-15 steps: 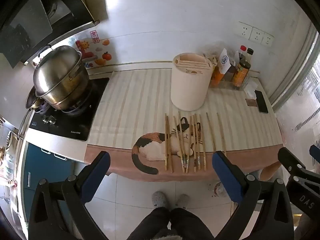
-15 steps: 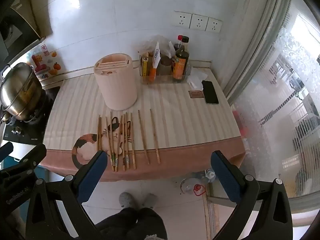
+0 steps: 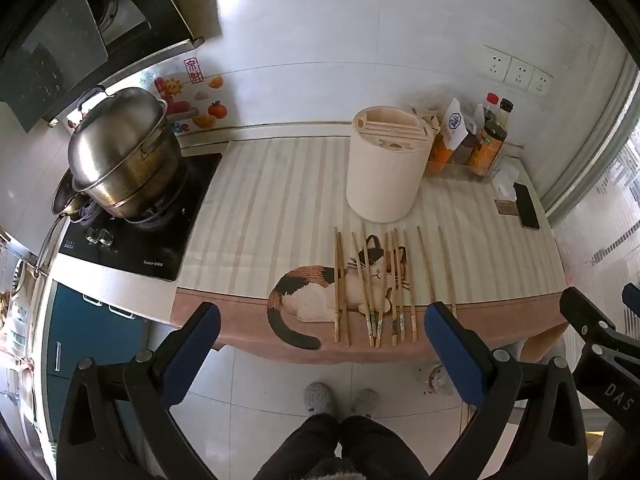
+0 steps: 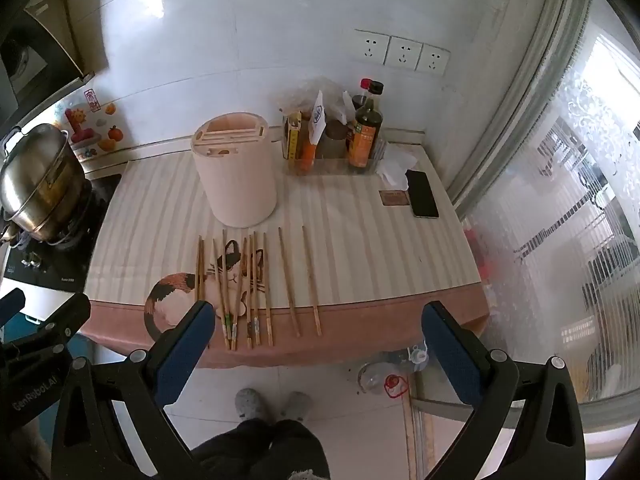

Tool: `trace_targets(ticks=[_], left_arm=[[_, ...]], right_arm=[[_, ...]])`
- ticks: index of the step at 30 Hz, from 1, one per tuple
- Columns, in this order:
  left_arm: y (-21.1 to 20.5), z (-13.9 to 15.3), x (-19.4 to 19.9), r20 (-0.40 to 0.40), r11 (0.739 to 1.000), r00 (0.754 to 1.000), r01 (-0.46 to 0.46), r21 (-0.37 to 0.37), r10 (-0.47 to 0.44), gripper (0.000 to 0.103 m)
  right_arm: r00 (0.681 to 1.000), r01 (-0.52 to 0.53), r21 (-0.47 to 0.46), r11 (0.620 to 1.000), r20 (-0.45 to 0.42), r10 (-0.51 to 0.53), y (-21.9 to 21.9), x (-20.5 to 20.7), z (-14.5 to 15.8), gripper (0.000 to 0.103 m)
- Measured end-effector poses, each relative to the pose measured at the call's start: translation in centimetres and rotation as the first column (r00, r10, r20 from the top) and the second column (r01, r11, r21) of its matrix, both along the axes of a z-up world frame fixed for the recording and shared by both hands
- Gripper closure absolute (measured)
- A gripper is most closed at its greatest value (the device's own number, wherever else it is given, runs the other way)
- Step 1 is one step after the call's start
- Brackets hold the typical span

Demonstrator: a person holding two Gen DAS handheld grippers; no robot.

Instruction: Organize utensils

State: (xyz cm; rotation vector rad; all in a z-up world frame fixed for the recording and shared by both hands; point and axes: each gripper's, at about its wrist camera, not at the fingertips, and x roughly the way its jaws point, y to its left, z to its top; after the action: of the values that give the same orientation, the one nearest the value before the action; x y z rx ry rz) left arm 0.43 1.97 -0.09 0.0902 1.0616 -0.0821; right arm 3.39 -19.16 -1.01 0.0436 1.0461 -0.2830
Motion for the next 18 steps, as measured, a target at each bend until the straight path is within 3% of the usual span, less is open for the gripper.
trace_targets(ticks=[18], left_arm=[[-0.52, 0.28, 0.29, -0.002, 1.0, 1.0, -0.005, 0.001, 0.005, 0.0]], right_arm=[[1.0, -0.005, -0.005, 1.0, 0.0, 0.005, 0.29, 0.44, -0.26, 0.0]])
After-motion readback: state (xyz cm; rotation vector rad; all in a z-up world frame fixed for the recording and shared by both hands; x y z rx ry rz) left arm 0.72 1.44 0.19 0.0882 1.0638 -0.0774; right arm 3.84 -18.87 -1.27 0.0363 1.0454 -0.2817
